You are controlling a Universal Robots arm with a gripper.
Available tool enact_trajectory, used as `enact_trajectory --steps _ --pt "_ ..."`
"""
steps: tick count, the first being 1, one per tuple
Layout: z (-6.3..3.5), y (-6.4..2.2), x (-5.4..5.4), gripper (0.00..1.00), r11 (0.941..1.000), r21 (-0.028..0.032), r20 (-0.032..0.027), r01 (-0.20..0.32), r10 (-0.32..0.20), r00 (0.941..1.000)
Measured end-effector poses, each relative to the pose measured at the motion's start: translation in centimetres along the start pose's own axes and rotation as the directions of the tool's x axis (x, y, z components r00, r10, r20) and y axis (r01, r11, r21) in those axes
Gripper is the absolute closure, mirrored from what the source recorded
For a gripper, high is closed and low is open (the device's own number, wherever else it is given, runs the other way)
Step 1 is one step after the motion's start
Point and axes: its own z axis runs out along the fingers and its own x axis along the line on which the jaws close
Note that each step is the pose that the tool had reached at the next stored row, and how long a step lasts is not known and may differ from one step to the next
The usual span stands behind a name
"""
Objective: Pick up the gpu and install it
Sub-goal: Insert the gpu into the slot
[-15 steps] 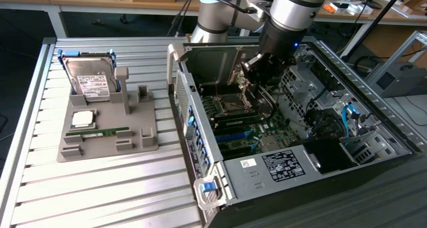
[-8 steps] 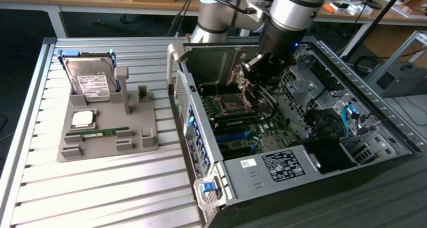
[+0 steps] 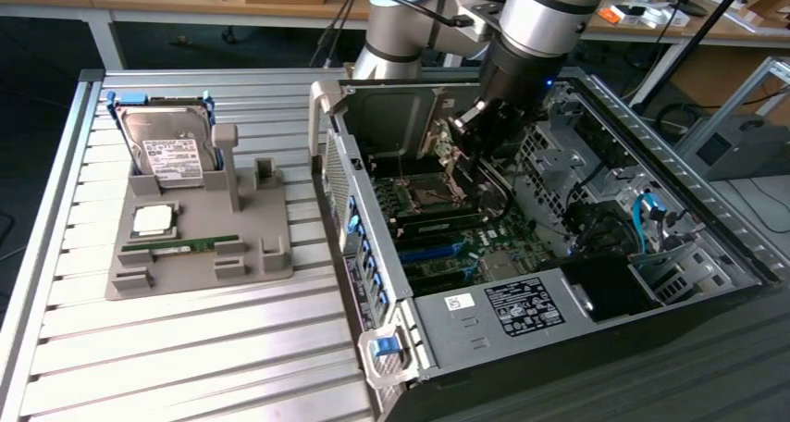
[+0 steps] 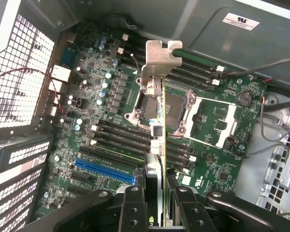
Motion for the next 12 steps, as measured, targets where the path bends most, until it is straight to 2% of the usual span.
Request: enact_trajectory --steps 12 --pt "0.03 0.00 0.00 0.73 0.9979 -0.0015 -0.0026 0.065 -0.065 0.9979"
